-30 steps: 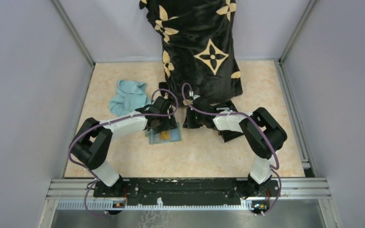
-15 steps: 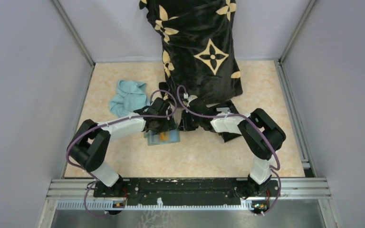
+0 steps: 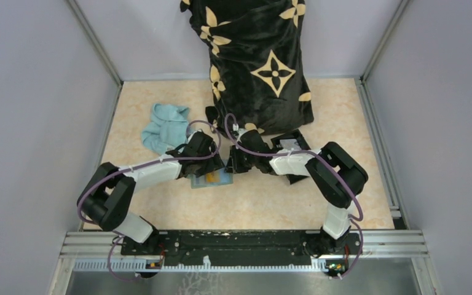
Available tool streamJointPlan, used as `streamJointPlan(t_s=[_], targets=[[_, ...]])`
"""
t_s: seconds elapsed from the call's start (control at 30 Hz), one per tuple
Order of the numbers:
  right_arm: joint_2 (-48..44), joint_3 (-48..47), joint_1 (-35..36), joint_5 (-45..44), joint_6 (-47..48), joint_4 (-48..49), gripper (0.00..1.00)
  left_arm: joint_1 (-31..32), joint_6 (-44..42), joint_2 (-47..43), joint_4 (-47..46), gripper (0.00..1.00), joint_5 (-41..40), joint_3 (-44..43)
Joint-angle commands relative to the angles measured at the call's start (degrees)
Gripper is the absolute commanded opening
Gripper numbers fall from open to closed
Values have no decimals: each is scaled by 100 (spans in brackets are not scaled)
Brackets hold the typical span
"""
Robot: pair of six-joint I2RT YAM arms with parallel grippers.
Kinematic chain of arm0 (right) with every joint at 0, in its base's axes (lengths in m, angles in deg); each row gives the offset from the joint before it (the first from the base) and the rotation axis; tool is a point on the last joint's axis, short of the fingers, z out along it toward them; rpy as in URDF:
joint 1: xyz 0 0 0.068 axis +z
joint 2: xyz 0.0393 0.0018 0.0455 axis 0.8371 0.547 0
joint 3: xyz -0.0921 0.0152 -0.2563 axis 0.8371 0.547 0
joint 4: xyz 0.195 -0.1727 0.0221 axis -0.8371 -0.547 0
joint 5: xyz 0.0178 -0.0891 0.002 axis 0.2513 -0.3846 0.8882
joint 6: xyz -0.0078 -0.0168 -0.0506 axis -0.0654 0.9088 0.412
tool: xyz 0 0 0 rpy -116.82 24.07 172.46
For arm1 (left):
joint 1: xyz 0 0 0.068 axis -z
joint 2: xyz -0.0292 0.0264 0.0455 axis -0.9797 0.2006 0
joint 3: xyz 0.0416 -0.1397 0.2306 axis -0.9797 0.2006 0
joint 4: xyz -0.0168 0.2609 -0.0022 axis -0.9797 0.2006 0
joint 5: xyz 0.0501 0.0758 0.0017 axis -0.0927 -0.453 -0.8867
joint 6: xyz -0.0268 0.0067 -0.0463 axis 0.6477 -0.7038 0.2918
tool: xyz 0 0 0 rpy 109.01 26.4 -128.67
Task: Put the credit cards into the card holder
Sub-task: Insert the credit card into the card holder.
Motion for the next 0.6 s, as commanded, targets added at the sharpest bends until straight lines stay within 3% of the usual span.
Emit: streamJointPlan(t_s=[0.0, 0.33, 0.57], targets=[[-59, -100, 166, -24, -67, 264, 13, -32, 239, 59, 139, 75, 66, 305], [424, -287, 283, -536, -35, -53, 13, -76, 437, 55, -309, 82, 377, 615], [709, -411, 312, -866, -114, -342, 12, -118, 447, -109, -107, 89, 272, 622]])
